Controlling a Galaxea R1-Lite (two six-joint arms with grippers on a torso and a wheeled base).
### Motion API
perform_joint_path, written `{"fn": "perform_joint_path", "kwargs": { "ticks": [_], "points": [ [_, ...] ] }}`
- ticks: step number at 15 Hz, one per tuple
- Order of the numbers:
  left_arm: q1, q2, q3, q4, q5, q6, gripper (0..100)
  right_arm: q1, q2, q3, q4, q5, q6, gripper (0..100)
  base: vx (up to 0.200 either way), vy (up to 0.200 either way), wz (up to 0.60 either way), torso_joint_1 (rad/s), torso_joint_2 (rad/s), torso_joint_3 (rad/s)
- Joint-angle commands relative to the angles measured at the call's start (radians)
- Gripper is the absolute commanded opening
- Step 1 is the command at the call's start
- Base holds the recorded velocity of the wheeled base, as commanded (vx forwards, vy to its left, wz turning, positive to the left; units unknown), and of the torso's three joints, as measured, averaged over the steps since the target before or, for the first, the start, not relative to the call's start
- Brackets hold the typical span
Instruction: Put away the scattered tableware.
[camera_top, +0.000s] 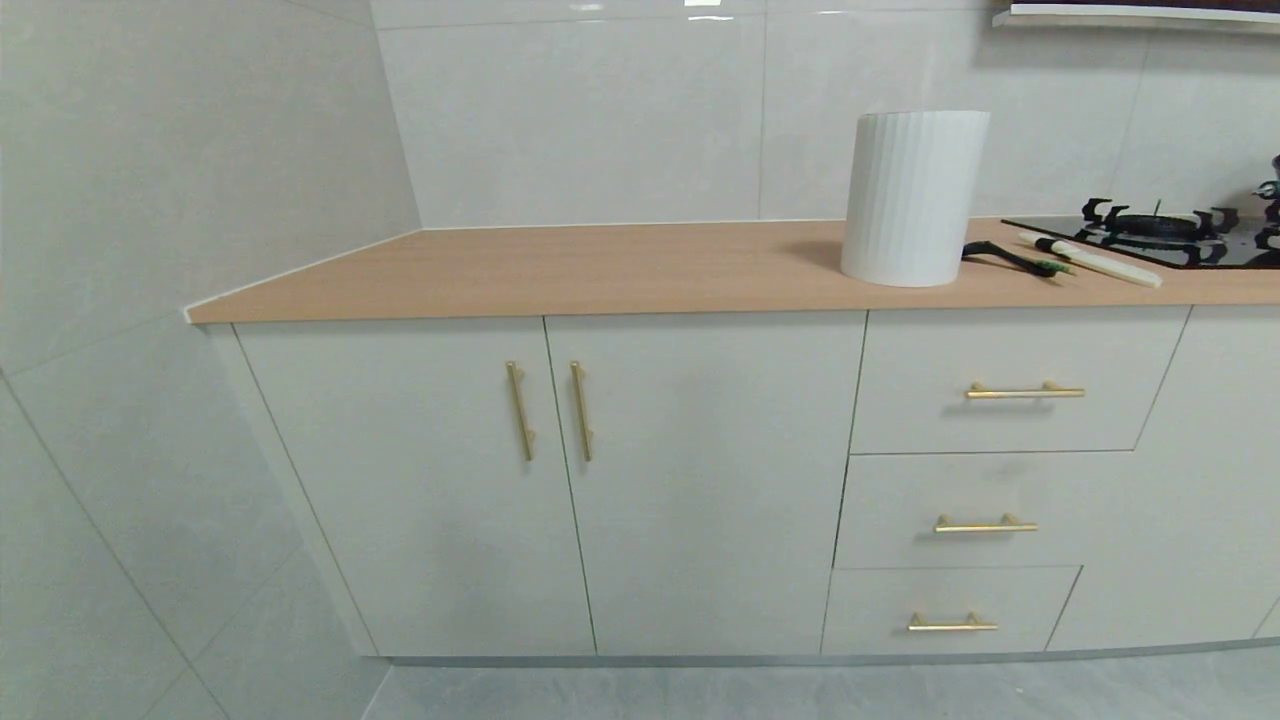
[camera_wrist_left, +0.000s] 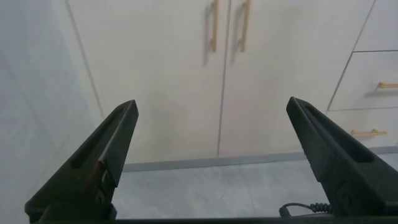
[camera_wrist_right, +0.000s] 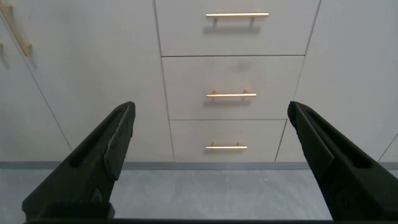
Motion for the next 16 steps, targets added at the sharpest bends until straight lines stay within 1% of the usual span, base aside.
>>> {"fn": "perform_joint_path", "kwargs": {
  "ticks": [1,8,9,12,14,16],
  "points": [
    [0.0,0.0,0.0,0.0,0.0,-0.002,100,0.0,0.002,0.0,0.0,0.0,0.0,100,0.0,-0.2,0.0,0.002,0.0,-0.002],
    [0.0,0.0,0.0,-0.001,0.0,-0.002,100,0.0,0.002,0.0,0.0,0.0,0.0,100,0.0,-0.2,0.0,0.002,0.0,0.0],
    [0.0,0.0,0.0,-0.001,0.002,-0.003,100,0.0,0.002,0.0,0.0,0.0,0.0,100,0.0,0.0,0.0,0.0,0.0,0.0],
    [0.0,0.0,0.0,-0.004,0.023,-0.022,100,0.001,0.002,0.0,0.0,0.0,0.0,100,0.0,0.0,0.0,0.0,0.0,0.0],
    [0.0,0.0,0.0,-0.006,0.045,-0.042,100,0.001,0.002,0.0,0.0,0.0,0.0,100,0.0,0.0,0.0,0.0,0.0,0.0],
    [0.0,0.0,0.0,-0.006,0.056,-0.069,100,0.0,0.002,0.0,0.0,0.0,0.0,100,0.0,0.0,0.0,0.0,0.0,0.0]
  ]
}}
